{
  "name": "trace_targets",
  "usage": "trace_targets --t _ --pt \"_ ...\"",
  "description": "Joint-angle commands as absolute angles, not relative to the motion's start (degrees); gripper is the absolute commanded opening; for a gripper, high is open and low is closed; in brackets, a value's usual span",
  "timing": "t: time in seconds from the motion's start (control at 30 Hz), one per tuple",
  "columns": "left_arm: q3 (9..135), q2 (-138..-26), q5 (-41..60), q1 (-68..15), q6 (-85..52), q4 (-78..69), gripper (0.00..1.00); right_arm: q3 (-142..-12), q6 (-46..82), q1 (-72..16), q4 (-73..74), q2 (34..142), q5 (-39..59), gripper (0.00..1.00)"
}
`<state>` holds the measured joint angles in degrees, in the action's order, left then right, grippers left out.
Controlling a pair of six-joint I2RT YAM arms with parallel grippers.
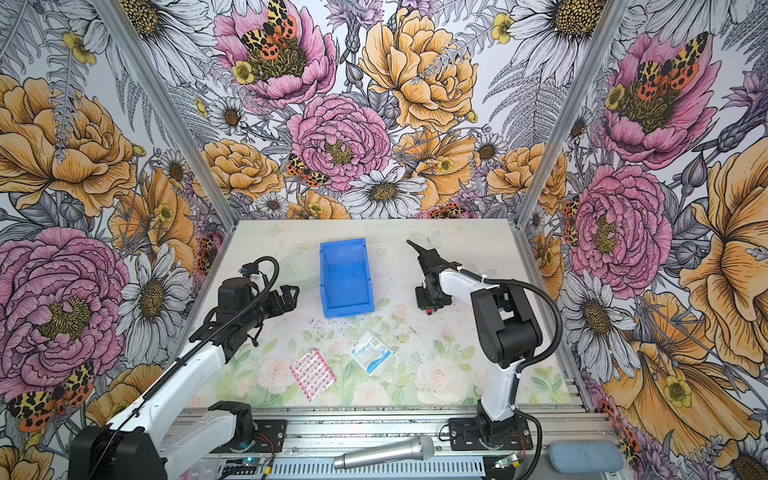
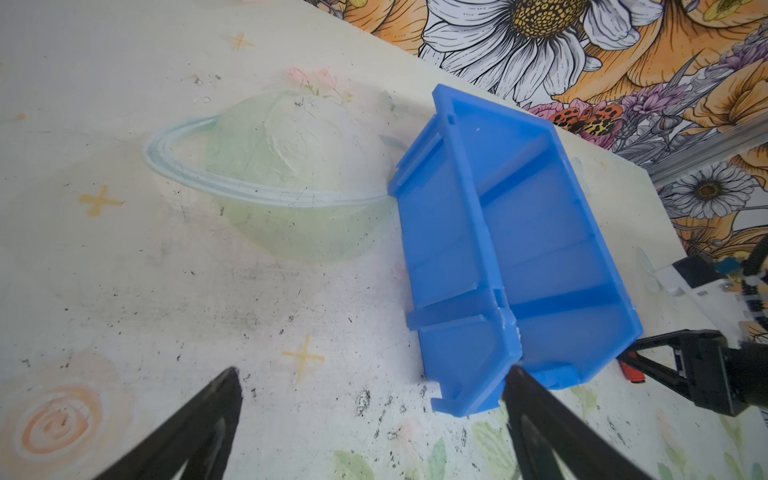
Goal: Put the screwdriver in the bin
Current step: 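Lift the screwdriver with the right gripper and carry it over the blue bin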
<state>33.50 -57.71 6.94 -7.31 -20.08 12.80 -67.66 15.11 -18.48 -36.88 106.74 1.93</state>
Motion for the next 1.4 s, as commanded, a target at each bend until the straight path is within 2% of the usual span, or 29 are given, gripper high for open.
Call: trace_targets --t 0.0,0.43,0.63,0.93,1.37 --pt "32.87 -56.78 6.85 -7.72 -20.59 11.78 0.99 -67.24 14.66 -19.57 -36.89 105.29 1.49 0.02" --pt "31.58 -56.44 6.77 -7.82 -21.79 11.3 0.99 -65.06 23.16 -24.1 -37.33 83.87 4.63 0.0" --pt "30.85 -54.44 5.76 -7.82 -21.71 12.09 0.98 -67.87 28.43 -29.67 -37.35 81.56 6.66 0.0" --pt "29.91 -52.35 5.01 -7.82 -21.88 13.11 0.98 -78.91 31.17 -36.57 -37.09 88.19 8.18 0.0" --pt "27.73 -49.47 4.36 -7.74 -23.51 13.2 0.99 -99.07 30.93 -41.18 -36.04 106.97 10.3 0.0"
